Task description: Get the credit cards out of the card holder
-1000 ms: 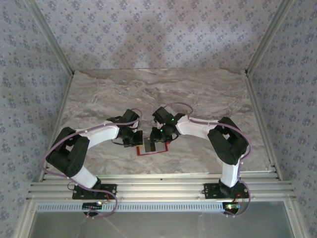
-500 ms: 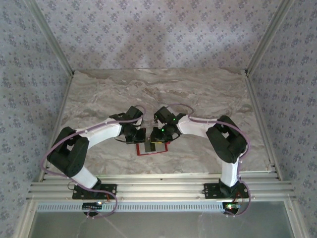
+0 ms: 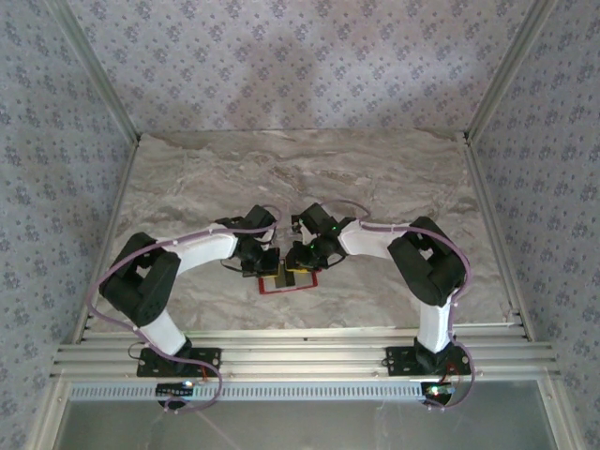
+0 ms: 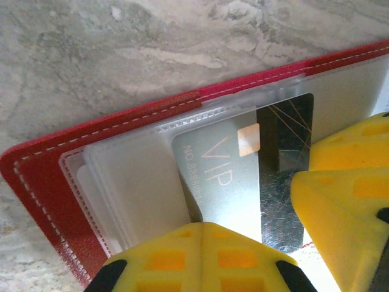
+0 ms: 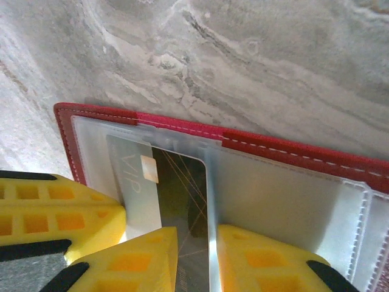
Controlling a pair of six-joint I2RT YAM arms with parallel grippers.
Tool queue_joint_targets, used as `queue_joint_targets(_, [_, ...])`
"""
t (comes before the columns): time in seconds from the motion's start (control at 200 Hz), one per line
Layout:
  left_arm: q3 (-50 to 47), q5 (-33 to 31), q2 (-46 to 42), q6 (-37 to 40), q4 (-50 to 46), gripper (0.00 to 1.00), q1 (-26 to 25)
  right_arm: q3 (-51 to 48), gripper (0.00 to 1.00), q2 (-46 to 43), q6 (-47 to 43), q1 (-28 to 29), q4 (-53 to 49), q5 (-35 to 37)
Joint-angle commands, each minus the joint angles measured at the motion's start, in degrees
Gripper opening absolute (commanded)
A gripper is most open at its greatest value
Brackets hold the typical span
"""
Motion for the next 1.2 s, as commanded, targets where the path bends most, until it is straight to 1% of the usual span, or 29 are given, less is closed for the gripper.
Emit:
queue_joint_targets(0.0, [-1.5,-0.6,2.5,0.4,-1.1,0.00,-0.3,-2.1,0.25,1.1,1.8,-0.7,4.5,-4.3])
queue_joint_targets(0.165, [-1.5,-0.4,2.4,0.3,-1.0,0.00,-0.2,-4.0,0.25,1.8,3.0,-1.5,9.6,-8.5])
queue_joint_targets(0.285, [-1.5,-0.5,2.1,0.3,-1.0,0.00,-0.3,-5.4,0.24,1.4,3.9,-1.9,12.8,-10.3])
queue_joint_targets(0.415, [-1.6,-0.5,1.9,0.3,-1.1,0.00,-0.3,-6.3,0.19,0.5,4.3,-2.2,14.5,-11.0])
queue_joint_targets(0.535, [-1.6,-0.7,1.6,0.2,-1.3,0.00,-0.3,-6.4,0.13,-0.5,3.2,-2.4,12.4,-9.6])
queue_joint_targets(0.585, [-1.5,-0.9,1.3,0.2,-1.5,0.00,-0.3,-6.3,0.12,-0.9,2.6,-2.6,11.5,-8.9])
queue_joint_targets(0.755, [-1.6,-2.0,0.2,0.3,-2.4,0.00,-0.3,-6.5,0.11,-2.7,0.8,-3.4,7.6,-6.2])
queue_joint_targets(0.909, [-1.9,-2.5,-0.3,0.3,-2.8,0.00,-0.3,-5.1,0.11,-4.4,-3.1,-4.2,0.2,-2.1])
queue_joint_targets(1.039, [-1.8,-2.7,-0.6,0.4,-3.0,0.00,-0.3,-4.9,0.10,-5.7,-5.0,-4.9,-3.2,-0.5])
queue_joint_targets(1.194, [-1.6,-3.0,-1.1,0.5,-3.2,0.00,-0.3,-4.7,0.10,-7.6,-5.1,-5.4,-5.9,0.8])
